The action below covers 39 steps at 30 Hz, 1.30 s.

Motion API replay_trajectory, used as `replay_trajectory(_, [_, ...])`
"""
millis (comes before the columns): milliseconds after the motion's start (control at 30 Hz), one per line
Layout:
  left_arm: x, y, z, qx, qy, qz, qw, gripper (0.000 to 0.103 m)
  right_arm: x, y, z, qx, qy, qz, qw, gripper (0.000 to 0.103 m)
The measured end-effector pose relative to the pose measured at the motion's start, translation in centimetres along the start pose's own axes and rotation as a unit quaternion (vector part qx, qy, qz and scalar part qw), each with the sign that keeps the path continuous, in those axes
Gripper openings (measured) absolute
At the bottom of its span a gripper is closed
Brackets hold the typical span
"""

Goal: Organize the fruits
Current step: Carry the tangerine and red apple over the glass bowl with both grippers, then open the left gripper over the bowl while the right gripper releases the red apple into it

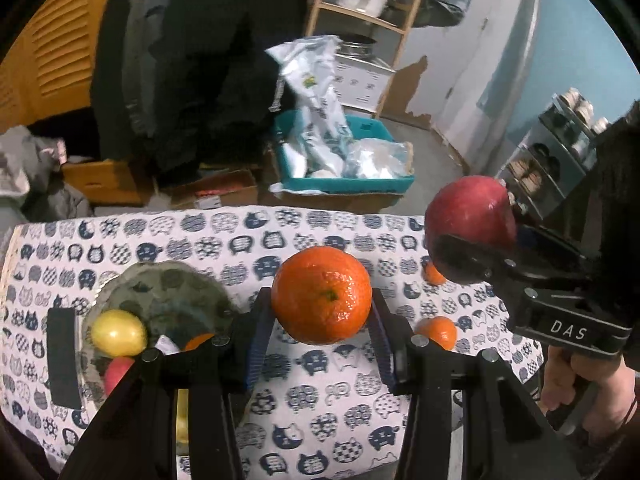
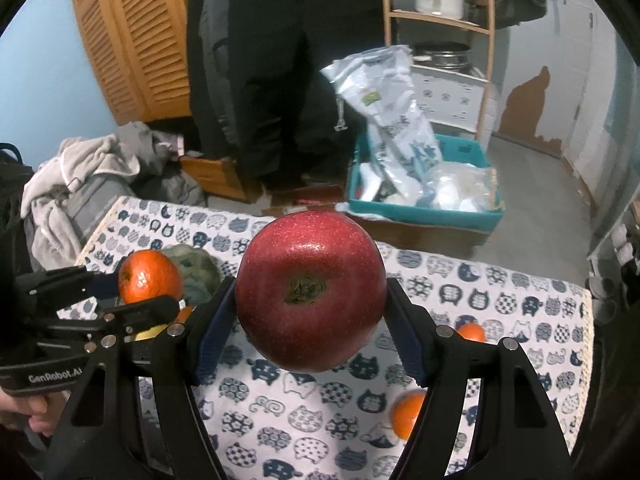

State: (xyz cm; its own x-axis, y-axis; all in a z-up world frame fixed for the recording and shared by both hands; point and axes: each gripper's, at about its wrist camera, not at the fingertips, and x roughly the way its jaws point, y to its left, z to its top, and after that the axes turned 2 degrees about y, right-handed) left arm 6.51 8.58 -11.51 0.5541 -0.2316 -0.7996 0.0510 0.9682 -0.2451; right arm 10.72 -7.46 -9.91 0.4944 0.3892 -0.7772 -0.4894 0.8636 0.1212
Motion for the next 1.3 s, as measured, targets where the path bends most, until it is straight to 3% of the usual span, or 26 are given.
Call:
replay_trajectory(667, [-1.9,10.8,-2.3,-0.097,-0.001,0.056,0.9937,0.047,7.4,8.4,2.0,-0.046,0.048,0.057,0.996,0.072])
replay_trajectory(1300, [0.3,18.7,-6.0,-0.171,0.04,0.113,0.9779,0.047,15.7,16.3,0.0,-0.088,0.132,0.102,0.982,0.072])
